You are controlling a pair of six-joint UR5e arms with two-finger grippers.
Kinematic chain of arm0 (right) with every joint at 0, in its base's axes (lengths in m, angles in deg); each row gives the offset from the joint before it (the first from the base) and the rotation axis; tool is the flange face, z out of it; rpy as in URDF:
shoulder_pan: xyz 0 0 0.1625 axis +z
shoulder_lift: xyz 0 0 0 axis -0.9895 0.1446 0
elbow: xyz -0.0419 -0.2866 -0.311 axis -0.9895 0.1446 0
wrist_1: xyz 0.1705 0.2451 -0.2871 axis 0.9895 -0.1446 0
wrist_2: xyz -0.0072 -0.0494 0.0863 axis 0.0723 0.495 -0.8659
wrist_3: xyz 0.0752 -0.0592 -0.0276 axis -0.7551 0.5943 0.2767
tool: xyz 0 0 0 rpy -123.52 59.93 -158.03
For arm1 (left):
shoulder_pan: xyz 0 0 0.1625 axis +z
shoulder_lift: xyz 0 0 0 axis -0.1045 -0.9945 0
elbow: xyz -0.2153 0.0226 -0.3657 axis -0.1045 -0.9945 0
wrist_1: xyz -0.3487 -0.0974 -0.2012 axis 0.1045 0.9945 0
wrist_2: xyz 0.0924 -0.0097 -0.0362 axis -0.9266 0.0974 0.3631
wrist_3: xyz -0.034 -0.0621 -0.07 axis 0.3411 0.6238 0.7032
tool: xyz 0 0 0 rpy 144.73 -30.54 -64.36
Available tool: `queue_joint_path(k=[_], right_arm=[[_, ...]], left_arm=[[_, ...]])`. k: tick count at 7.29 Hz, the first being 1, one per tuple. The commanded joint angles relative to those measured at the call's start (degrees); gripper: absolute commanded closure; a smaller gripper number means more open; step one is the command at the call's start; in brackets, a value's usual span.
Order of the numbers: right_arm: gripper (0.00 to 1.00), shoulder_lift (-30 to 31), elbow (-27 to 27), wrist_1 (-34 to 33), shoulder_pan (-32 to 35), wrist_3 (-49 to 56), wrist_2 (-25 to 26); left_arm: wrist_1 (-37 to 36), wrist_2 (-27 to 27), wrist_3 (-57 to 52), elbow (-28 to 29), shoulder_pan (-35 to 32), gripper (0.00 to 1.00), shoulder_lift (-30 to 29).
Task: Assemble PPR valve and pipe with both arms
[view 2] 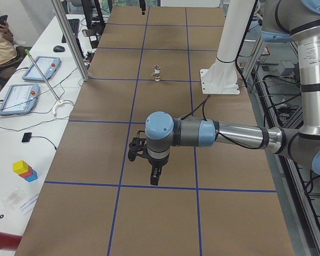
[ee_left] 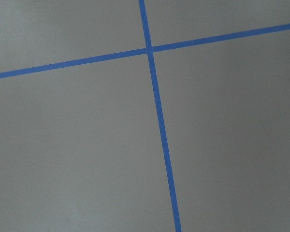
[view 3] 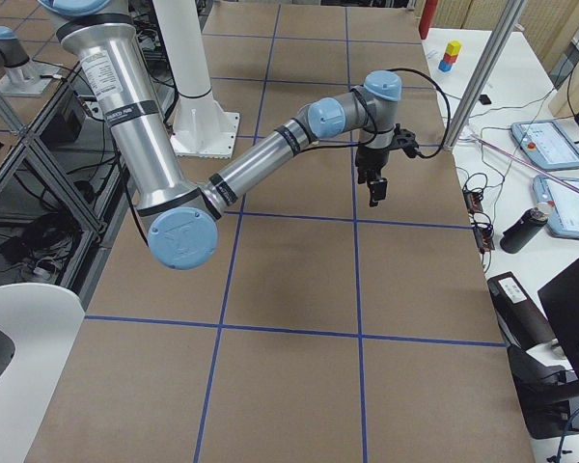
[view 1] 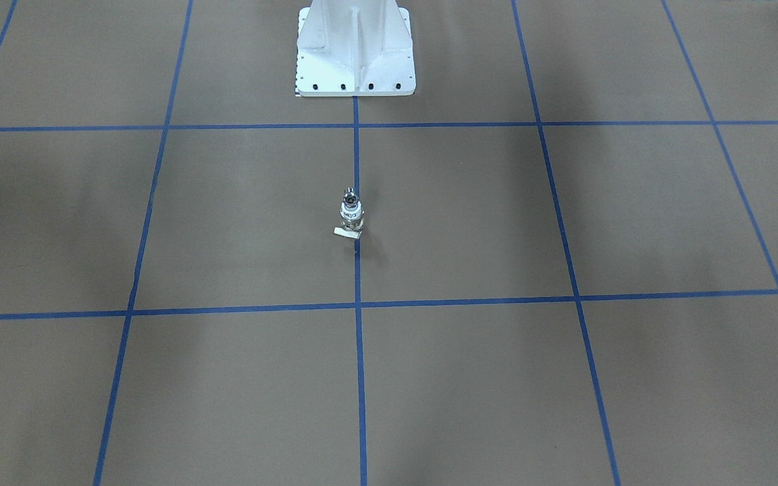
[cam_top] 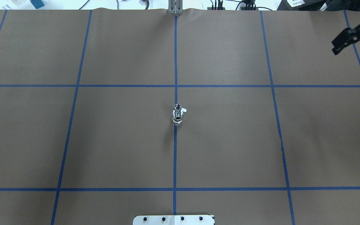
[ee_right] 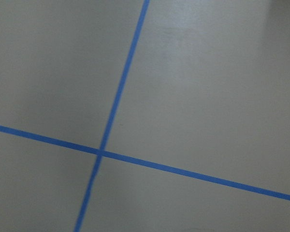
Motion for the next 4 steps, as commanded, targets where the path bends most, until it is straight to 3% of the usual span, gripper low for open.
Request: queue_joint_path(k=[1,4], right_arm=[[0.00,8.8,0.4,-0.4,6.8,8.4,-1.4],[0.00,17.9,0.4,-0.3,13.5,11.8,-1.3]], left_arm=[[0.3,0.1,0.4,-0.2,-0.1,0.00,-0.5],[1.3,0.0,0.1,1.3,-0.1,0.00,0.1]])
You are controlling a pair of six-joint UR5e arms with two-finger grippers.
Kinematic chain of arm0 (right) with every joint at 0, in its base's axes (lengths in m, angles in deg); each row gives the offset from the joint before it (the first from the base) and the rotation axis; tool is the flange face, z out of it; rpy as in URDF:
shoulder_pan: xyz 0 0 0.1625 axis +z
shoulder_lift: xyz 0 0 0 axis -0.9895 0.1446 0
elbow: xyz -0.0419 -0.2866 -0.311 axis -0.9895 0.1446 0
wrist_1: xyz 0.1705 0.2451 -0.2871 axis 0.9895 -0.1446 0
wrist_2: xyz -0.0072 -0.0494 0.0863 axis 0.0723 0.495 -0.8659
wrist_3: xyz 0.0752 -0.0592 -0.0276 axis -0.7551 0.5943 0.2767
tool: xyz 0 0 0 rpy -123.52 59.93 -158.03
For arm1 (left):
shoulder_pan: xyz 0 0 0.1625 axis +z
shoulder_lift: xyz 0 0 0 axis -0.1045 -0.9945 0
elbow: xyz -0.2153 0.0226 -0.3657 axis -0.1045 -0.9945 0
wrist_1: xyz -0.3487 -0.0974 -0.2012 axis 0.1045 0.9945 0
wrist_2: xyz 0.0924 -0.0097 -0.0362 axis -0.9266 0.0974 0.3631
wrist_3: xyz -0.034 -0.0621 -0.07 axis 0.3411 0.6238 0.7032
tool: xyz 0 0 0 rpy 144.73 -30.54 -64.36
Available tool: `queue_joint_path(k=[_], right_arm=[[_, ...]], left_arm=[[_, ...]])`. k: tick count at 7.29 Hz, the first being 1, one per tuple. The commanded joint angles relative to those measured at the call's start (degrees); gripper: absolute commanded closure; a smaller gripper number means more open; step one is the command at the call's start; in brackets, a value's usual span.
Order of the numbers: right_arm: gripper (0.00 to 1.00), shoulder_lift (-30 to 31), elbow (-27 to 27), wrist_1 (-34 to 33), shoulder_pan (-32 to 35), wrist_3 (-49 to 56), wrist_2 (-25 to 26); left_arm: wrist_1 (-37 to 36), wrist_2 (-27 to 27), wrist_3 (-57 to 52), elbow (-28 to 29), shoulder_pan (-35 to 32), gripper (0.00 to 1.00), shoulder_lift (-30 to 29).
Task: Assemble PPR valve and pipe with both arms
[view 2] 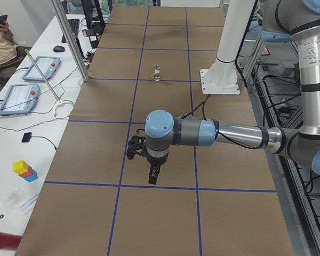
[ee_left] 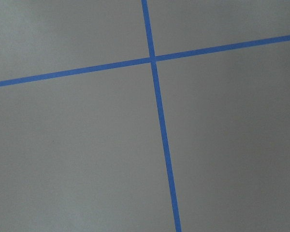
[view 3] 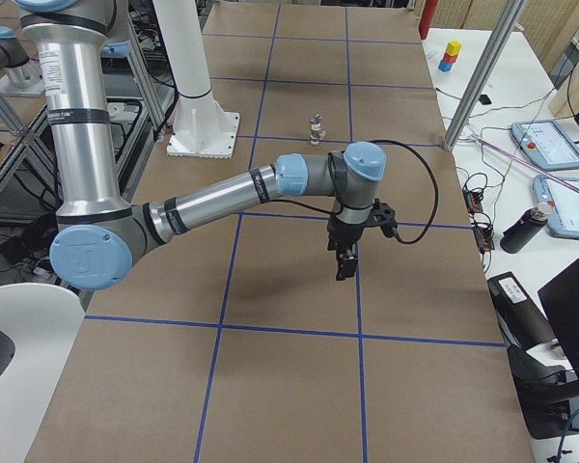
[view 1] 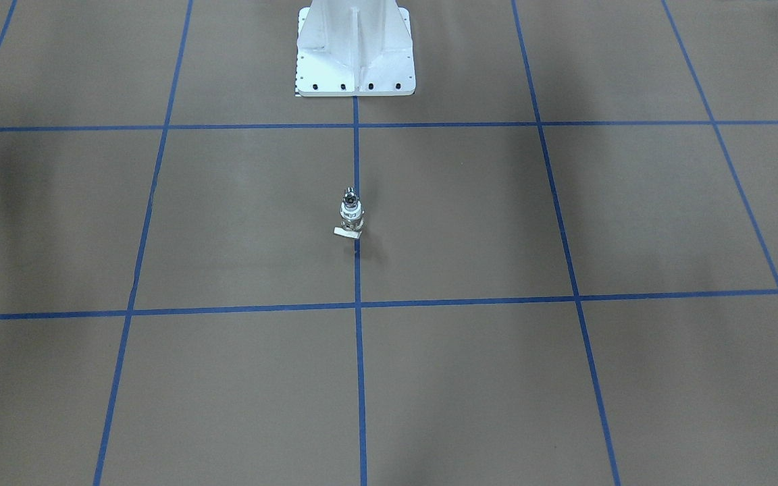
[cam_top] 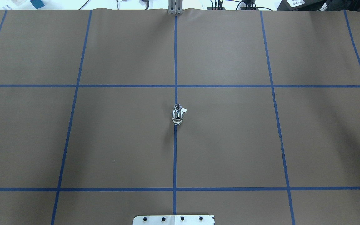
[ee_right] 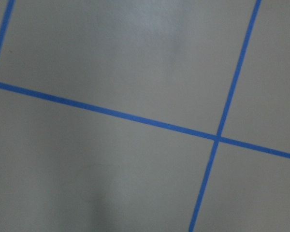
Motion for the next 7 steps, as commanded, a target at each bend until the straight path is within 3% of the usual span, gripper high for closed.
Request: queue_joint_path(k=[1,3,5,7], right_arm=[[0.00,4.6,-0.1,0.0,5.0,0.6,-0.1],[0.00,5.0,-0.2,0.7,5.7,0.6,-0.1],[0.00,7.9,0.7,8.6,5.7,0.3,-0.4],[0.00,9.0,0.8,9.0,5.7,0.4,-1.5]], left_arm=[[0.0,-0.1,0.0,0.7,0.0,0.00,0.1],[0.1,0.1,-0.3,0.7,0.0,0.00,0.6],[0.3,0.0,-0.3,0.3,0.1,0.00,2.0],[0.4,0.0,-0.3,0.4,0.1,0.00,2.0]])
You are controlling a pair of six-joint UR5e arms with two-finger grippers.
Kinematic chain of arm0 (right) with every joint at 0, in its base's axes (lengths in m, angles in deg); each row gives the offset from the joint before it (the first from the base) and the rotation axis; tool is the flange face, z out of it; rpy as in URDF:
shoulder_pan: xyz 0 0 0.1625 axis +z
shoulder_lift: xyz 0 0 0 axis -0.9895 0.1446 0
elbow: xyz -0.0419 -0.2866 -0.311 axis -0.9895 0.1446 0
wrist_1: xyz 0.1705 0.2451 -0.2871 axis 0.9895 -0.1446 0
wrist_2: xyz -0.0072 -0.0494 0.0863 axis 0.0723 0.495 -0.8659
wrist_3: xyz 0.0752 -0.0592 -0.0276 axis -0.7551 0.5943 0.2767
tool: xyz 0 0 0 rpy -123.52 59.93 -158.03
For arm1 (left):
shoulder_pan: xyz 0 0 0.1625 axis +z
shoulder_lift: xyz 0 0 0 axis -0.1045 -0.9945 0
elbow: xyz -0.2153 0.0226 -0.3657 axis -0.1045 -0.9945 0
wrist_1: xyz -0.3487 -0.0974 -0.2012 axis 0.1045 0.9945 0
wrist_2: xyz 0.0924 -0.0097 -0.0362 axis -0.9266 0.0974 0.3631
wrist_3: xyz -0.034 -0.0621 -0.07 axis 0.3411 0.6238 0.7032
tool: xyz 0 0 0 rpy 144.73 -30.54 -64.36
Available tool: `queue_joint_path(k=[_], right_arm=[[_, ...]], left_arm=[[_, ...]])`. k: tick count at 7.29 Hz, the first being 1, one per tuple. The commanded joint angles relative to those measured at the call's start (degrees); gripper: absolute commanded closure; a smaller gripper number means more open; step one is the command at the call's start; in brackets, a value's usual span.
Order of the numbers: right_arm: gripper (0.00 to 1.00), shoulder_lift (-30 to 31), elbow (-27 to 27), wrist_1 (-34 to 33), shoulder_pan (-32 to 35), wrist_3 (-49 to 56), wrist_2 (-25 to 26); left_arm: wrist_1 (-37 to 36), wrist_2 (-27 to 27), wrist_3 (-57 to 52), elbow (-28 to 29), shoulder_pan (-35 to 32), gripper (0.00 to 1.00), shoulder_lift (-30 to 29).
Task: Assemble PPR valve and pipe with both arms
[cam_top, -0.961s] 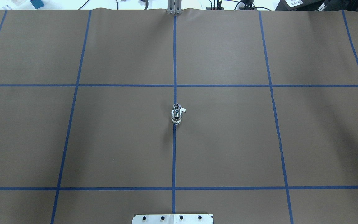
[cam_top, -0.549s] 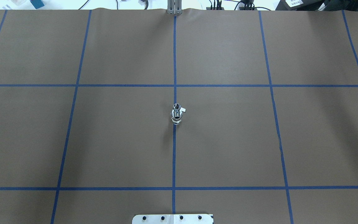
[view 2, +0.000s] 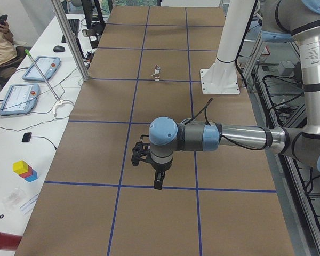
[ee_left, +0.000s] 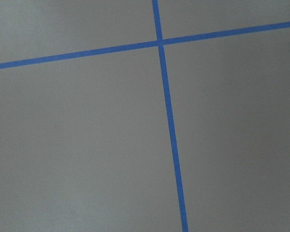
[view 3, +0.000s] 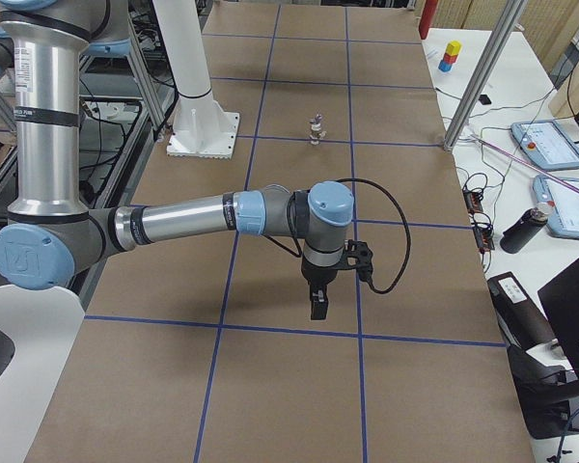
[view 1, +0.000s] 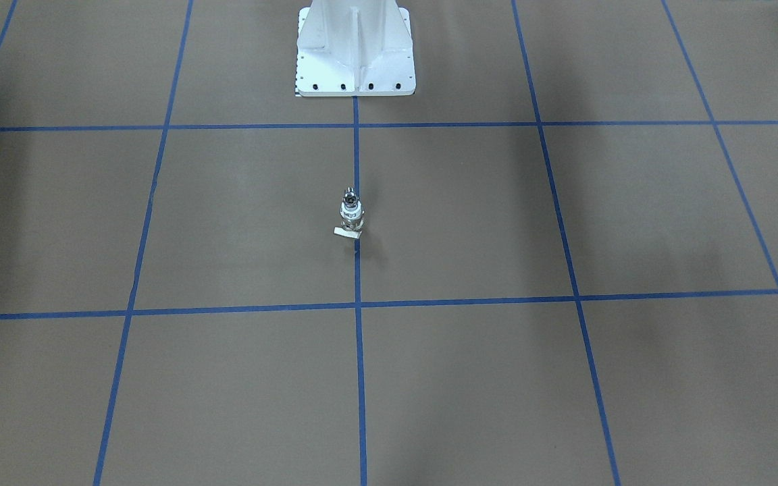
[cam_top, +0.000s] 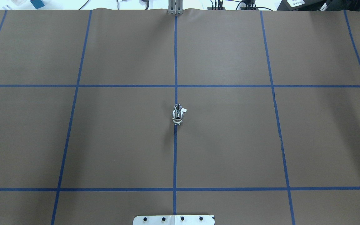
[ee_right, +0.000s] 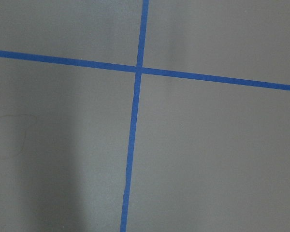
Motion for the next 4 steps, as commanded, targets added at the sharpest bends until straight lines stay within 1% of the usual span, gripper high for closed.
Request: queue_joint_path(k=[1,4], right_arm=[[0.00,0.9,0.1,0.8,0.0,0.0,-1.4],[0.00,1.6,0.1,0.8,-0.1,0.0,-1.4]], left_arm=[[0.0,0.1,0.0,-0.2,0.0,0.00,0.1],[0.1,0.1,0.0,-0.2,0.0,0.00,0.1]])
